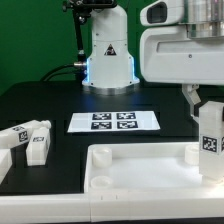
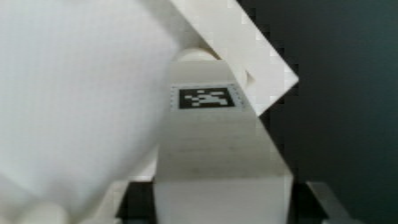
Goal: Assemble desk
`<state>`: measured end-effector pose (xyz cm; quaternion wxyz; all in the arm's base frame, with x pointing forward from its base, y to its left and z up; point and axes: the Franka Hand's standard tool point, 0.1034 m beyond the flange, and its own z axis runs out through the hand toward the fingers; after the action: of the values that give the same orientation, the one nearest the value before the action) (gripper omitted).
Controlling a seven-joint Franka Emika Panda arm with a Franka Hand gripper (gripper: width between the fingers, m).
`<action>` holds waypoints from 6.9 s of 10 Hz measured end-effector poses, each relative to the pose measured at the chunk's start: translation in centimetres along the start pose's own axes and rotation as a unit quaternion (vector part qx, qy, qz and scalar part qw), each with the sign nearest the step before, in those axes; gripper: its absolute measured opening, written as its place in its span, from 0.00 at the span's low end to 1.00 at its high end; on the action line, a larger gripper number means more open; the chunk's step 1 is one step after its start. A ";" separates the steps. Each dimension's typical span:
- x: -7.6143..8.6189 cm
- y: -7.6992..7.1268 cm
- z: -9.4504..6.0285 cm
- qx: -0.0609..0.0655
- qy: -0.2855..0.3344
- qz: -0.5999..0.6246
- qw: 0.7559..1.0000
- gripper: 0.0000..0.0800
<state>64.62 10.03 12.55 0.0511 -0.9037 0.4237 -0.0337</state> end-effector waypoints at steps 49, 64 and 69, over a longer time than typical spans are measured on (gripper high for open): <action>-1.3 -0.3 0.4 0.017 0.047 -0.396 0.917 0.81; -1.7 1.0 0.5 0.047 0.010 0.223 0.974 0.36; -1.3 0.5 -0.1 0.032 0.022 -0.127 0.991 0.80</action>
Offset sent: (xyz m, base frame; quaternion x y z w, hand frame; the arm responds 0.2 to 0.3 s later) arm 0.0000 0.0000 0.0000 0.0000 0.0000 0.1938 0.9810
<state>63.37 10.67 12.60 0.0661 -0.9472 0.3050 -0.0736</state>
